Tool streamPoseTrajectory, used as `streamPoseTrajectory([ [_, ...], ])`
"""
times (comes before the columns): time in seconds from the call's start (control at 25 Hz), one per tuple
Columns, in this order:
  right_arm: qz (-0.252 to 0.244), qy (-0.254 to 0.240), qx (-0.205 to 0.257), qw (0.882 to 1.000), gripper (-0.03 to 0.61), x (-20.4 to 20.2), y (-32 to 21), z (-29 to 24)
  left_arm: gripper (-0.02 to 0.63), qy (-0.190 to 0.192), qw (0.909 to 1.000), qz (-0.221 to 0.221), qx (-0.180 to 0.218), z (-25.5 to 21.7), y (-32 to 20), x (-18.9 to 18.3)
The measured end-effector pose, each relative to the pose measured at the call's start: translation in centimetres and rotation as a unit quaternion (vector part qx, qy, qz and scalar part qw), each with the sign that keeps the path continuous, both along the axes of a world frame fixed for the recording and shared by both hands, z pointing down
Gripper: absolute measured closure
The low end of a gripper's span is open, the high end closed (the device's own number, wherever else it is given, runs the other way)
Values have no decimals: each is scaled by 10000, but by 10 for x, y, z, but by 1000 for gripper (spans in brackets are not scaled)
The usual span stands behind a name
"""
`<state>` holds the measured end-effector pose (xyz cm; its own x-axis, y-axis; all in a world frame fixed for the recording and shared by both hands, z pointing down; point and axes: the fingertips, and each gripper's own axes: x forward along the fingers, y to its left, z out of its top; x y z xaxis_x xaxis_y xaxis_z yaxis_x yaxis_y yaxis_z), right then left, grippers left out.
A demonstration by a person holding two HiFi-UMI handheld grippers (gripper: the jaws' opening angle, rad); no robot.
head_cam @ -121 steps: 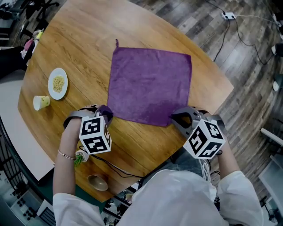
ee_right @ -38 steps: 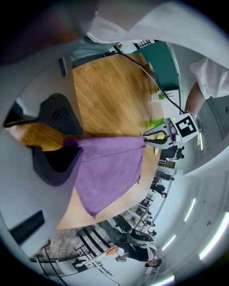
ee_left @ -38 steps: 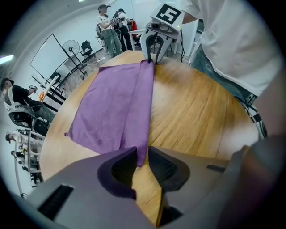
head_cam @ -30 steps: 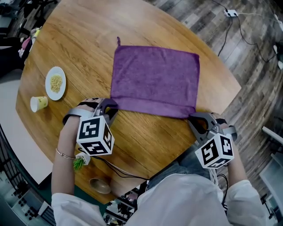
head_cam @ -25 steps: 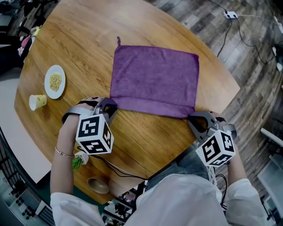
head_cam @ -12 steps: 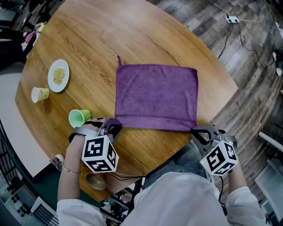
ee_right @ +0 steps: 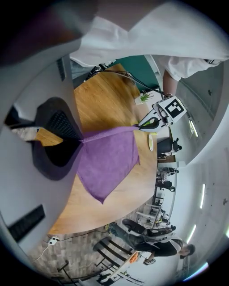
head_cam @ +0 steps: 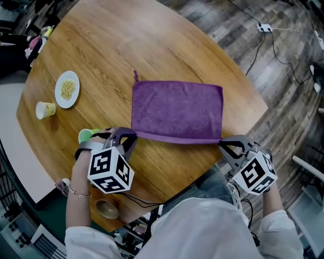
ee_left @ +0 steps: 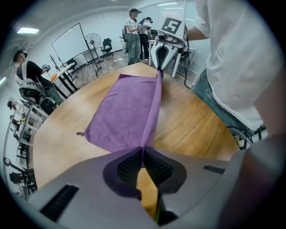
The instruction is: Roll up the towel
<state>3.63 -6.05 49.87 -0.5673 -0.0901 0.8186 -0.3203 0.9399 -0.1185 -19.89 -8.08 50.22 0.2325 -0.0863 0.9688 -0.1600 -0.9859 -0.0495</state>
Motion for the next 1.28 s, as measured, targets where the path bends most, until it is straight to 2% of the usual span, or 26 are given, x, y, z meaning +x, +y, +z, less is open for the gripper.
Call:
streamPoseTrajectory([
  [0.2, 196, -55, 31, 9998, 566, 2, -24, 6, 595, 23, 9996, -287, 28, 7, -22, -4],
  [0.52, 396, 93, 80, 9991, 565, 0, -39, 27, 590, -139, 9995, -281, 97, 24, -28, -5],
  [0.84, 691, -3, 507, 9963, 495, 5, -46, 7, 500, -146, 9979, -373, 517, 2, -31, -14],
  [0.96, 412, 9, 645, 9971, 494, -1, -34, -6, 500, -115, 9980, -92, 611, -8, -15, -4],
  [1.12, -287, 365, 749, 9961, 495, -14, -4, 2, 503, -366, 9968, 415, 573, 7, 11, 4],
  [1.28, -683, 792, 970, 9898, 494, -15, 6, 24, 509, -483, 9955, 480, 655, 22, 9, 3],
])
